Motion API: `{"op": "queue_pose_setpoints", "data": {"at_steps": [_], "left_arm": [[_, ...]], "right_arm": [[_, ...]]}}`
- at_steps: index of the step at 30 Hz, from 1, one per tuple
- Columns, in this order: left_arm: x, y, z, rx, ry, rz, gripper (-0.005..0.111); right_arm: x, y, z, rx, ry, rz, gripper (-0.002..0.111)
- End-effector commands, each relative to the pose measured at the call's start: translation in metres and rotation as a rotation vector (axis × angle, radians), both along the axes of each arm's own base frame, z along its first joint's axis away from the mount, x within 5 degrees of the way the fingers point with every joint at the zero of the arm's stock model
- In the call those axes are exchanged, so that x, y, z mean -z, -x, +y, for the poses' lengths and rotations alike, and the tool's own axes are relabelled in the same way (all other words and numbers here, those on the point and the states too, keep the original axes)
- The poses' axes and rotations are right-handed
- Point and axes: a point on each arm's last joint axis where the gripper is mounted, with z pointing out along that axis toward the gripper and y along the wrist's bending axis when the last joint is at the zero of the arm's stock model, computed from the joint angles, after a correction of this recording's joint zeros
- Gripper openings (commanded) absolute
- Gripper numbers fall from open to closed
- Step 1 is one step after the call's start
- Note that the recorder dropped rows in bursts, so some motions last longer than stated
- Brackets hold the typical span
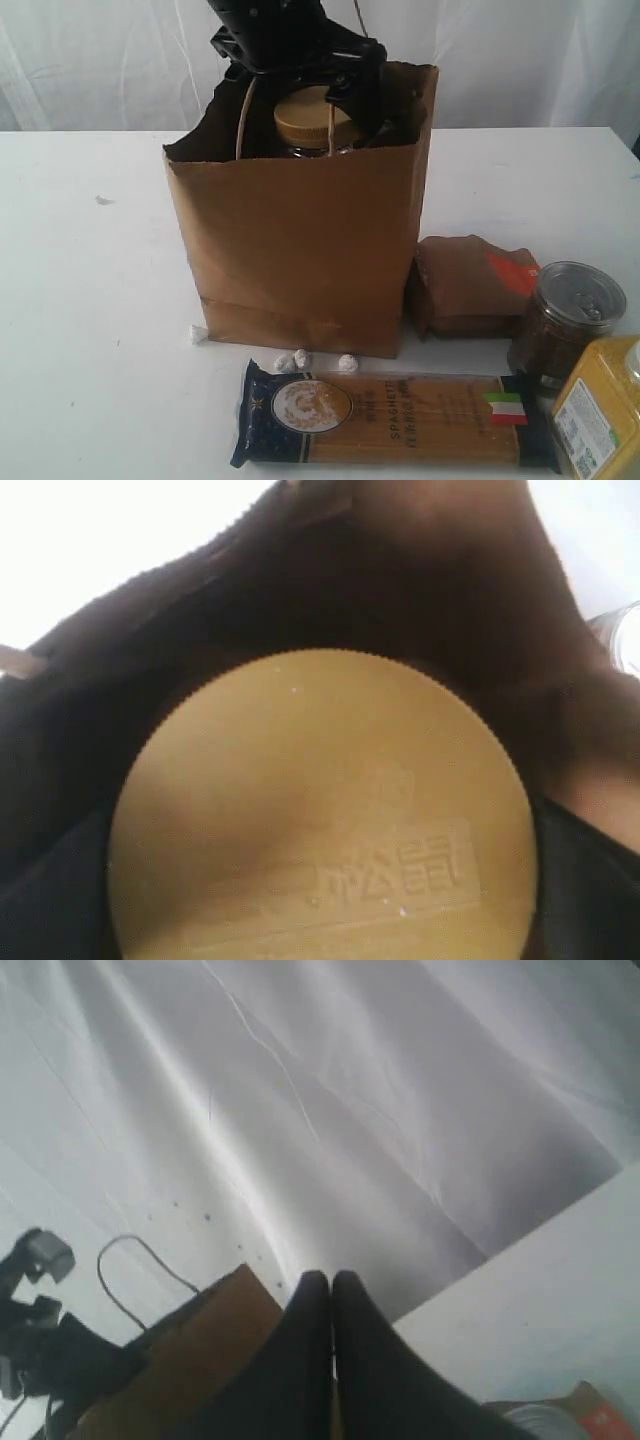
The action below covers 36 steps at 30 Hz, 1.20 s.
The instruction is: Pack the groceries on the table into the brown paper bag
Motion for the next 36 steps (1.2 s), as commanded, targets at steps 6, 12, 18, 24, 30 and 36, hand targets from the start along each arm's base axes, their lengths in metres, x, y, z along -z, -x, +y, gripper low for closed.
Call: {"op": "queue_pose_setpoints", "data": {"at_steps": [6,12,18,24,30,36], "left_arm": [[-0.005,0.01,0.007,0.101,-0.056,0.009,0.105],[-0.006,0.011,0.006,0.176,-0.071,-0.031,0.105],[-0.006,0.011,0.006,0.262,-0.094,-0.082,0.105],[-0.01,0.011,0.011,0.299,-0.136,-0.141,0.105],[-0.015,0.013,0.014,0.319,-0.142,-0.167,0.105],[-0.015,0.014,0.012,0.325,-0.122,-0.156,0.105]], "right_arm": [[-0.089,-0.007,0.023,-0.291,0.484,0.304,0.0],[-0.133,-0.064,0.06,-0.562,0.778,0.407,0.0],[-0.15,-0.131,0.086,-0.658,0.932,0.492,0.0],[-0.157,-0.183,0.108,-0.717,1.007,0.464,0.0],[-0.162,-0.21,0.133,-0.883,0.942,0.407,0.0],[-0.157,-0.225,0.141,-0.916,0.905,0.418,0.0]]}}
